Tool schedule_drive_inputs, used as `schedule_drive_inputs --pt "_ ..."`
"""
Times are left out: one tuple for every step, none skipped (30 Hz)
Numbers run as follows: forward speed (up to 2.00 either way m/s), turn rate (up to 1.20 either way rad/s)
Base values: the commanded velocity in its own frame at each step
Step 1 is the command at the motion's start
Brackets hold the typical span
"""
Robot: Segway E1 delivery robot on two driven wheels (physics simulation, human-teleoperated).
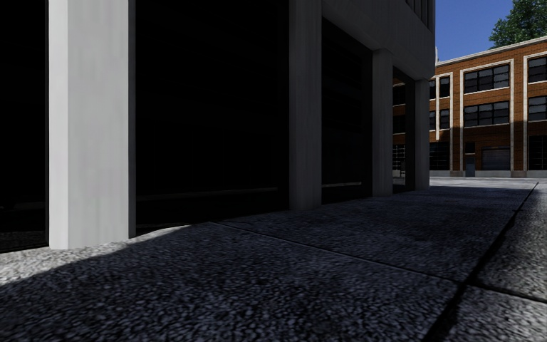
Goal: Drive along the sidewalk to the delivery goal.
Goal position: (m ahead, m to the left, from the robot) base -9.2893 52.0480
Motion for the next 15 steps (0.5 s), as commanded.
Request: schedule_drive_inputs --pt "0.0 0.0" --pt "0.0 0.0" --pt "0.0 0.0" --pt "0.0 0.0" --pt "0.0 0.0" --pt "0.0 0.0" --pt "0.0 0.0" --pt "0.0 0.0" --pt "0.0 0.0" --pt "0.0 0.0" --pt "0.0 0.0" --pt "0.0 0.0" --pt "0.0 0.0" --pt "0.0 0.0" --pt "0.0 0.0"
